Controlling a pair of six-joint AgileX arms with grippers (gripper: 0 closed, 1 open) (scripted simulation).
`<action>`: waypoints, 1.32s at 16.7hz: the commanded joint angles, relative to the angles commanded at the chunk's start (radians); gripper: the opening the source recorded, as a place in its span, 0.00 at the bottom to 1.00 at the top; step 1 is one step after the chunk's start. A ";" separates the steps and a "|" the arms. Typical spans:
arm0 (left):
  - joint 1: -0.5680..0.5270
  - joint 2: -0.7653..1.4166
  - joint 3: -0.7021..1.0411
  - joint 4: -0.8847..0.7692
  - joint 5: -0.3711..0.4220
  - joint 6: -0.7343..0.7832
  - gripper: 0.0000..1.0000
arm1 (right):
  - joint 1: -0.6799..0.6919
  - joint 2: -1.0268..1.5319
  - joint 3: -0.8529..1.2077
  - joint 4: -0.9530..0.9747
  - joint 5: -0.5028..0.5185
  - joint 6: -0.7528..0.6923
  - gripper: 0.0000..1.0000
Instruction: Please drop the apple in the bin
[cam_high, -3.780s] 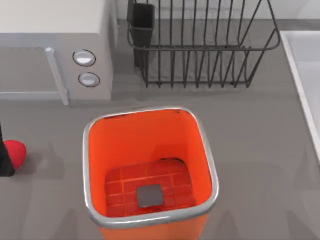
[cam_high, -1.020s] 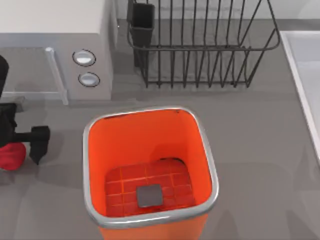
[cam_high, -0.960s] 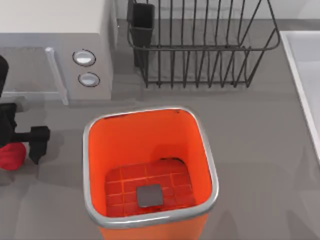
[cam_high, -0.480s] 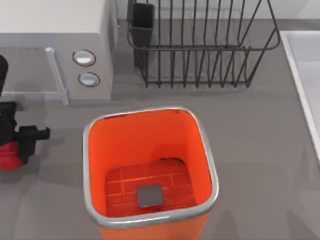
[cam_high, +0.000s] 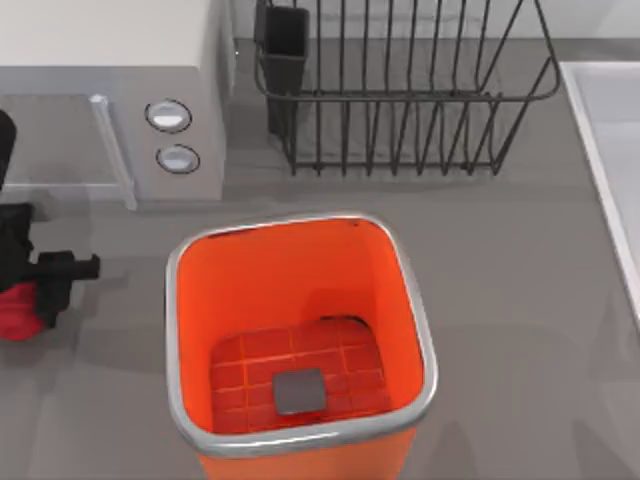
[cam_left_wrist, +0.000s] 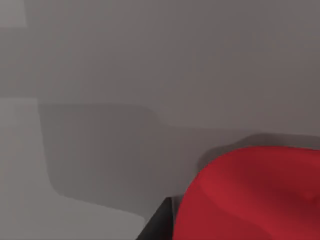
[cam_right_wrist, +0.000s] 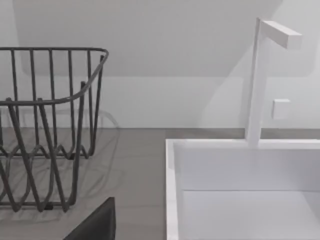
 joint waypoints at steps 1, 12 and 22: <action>0.000 -0.001 0.000 -0.002 -0.001 0.000 0.00 | 0.000 0.000 0.000 0.000 0.000 0.000 1.00; -0.042 -0.245 0.177 -0.366 -0.147 -0.055 0.00 | 0.000 0.000 0.000 0.000 0.000 0.000 1.00; -0.005 -0.160 0.424 -0.584 -0.001 -0.008 0.00 | 0.000 0.000 0.000 0.000 0.000 0.000 1.00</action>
